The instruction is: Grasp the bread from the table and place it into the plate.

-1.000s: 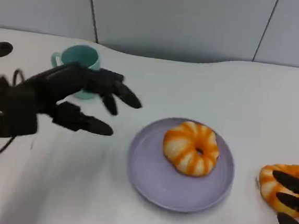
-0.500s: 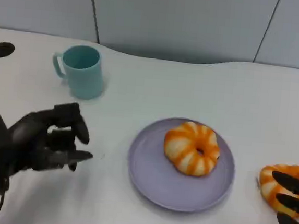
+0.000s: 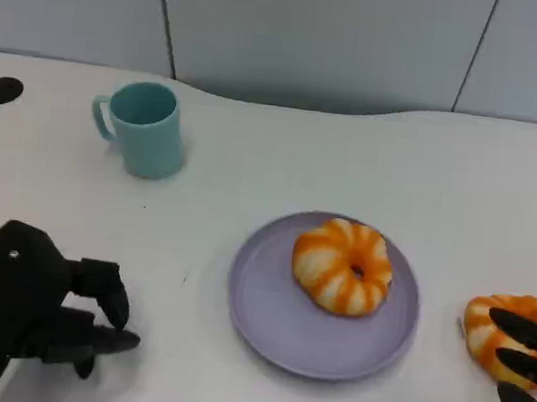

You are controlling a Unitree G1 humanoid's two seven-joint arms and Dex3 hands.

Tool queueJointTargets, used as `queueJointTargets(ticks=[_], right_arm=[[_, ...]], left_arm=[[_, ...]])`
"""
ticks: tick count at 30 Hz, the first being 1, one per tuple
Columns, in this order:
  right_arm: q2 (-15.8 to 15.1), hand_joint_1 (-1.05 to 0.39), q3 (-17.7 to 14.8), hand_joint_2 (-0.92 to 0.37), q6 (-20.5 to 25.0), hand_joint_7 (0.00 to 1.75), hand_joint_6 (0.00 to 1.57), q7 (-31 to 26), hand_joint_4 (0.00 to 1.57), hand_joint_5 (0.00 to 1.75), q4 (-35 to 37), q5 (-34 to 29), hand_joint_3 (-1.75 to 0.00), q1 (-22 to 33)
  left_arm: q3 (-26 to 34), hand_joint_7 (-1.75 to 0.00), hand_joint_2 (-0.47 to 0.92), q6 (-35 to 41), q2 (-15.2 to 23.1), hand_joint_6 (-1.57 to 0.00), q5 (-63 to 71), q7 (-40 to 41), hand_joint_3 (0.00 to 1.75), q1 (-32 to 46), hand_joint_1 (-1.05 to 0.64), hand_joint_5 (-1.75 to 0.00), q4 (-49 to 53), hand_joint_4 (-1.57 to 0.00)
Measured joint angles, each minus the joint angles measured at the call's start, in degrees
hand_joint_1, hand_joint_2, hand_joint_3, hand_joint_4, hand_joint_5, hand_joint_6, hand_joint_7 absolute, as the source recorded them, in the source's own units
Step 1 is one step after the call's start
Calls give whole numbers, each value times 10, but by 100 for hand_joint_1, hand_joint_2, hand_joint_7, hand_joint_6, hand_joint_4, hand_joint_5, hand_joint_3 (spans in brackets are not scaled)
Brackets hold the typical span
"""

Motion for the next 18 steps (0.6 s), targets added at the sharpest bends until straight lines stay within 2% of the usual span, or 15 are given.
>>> queueJointTargets(ticks=[3,5,7,11,15,18], right_arm=[[-1,-40,0,-92,0,0,78,0,93,1,0,-1,-37,0],[-2,-40,-2,-92,0,0,78,0,93,1,0,-2,-37,0],[-2,-40,-3,-92,0,0,79,0,93,1,0,-2,-37,0],[-2,-40,-4,-92,0,1,79,0,93,1,1,1,-37,0],[-4,-40,-5,-92,-2,0,78,2,93,1,6,3,-37,0],[-11,-40,-7,-92,-11,0,79,9,94,1,18,11,-36,0]], left_arm=[[-13,-158,91,14,8,-65,18,-4,2,0,-38,-175,-10,-71],[-23,-163,91,18,10,-65,28,-8,1,0,-37,-175,-14,-73],[-29,-155,92,19,10,-69,35,-11,1,0,-38,-175,-14,-72],[-30,-157,92,23,10,-67,36,-19,0,-6,-40,-175,-13,-73],[-38,-168,92,28,10,-63,40,-21,1,-16,-38,-175,-8,-75],[-46,-167,91,29,10,-64,45,-27,1,-20,-38,-175,-7,-73]])
